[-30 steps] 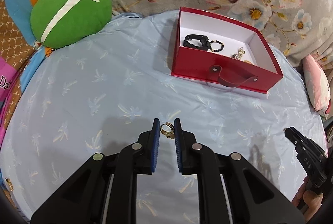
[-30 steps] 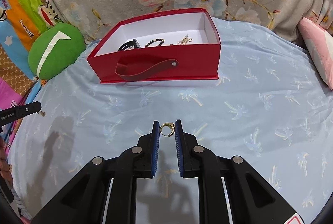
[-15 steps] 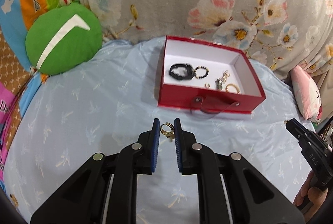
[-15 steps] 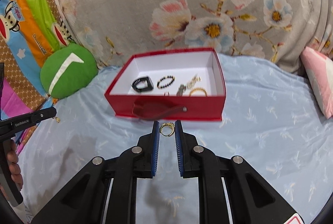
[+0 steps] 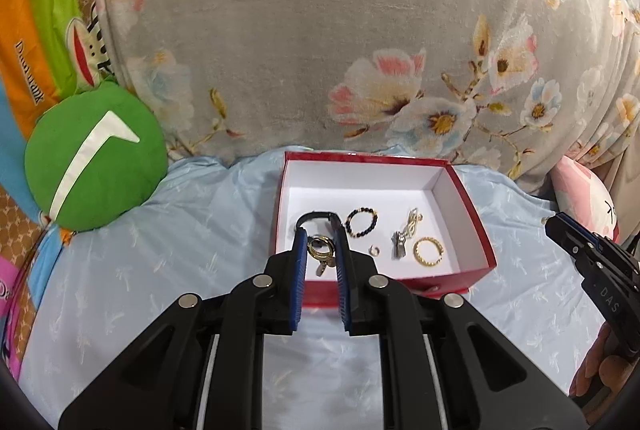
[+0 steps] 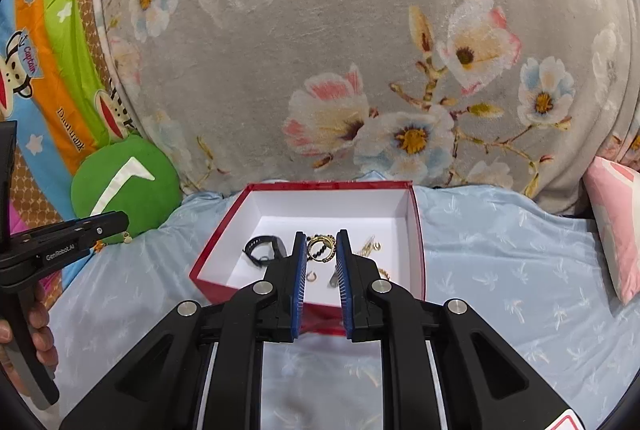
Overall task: Organize jewelry
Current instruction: 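Carry the gold ring and pendant earring over the red box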
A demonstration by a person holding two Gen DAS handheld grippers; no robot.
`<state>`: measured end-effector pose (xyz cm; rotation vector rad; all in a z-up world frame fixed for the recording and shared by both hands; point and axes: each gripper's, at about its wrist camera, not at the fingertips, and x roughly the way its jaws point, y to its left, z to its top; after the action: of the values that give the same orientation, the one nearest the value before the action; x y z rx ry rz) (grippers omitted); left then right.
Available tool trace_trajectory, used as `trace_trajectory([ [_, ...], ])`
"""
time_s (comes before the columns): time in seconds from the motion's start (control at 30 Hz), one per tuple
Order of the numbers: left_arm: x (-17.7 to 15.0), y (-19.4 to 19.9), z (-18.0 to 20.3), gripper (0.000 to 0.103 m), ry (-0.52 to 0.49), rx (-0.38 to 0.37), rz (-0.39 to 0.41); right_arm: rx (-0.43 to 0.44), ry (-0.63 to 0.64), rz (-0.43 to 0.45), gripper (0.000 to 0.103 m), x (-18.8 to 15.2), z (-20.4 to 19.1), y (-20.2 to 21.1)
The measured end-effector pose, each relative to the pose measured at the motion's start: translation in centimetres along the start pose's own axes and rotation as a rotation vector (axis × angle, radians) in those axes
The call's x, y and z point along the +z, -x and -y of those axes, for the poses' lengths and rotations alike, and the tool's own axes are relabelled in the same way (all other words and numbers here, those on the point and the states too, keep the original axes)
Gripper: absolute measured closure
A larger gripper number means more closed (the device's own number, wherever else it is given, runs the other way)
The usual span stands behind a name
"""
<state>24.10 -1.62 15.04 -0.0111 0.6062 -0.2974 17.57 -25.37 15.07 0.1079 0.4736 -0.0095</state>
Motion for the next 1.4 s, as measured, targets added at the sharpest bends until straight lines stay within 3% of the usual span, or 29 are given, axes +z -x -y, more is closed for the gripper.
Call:
trace_trajectory([
  [0.6,3.1,-7.7,1.6,0.090,-0.036,0.025,-0.029,0.004,0.010,0.017,0.089,4.3,0.1,-6.6],
  [1.4,5.0,-16.4,2.4,0.090,-0.051,0.073,-0.088,-0.012,-0.004,-0.085,0.089,4.5,2.3,-16.6],
])
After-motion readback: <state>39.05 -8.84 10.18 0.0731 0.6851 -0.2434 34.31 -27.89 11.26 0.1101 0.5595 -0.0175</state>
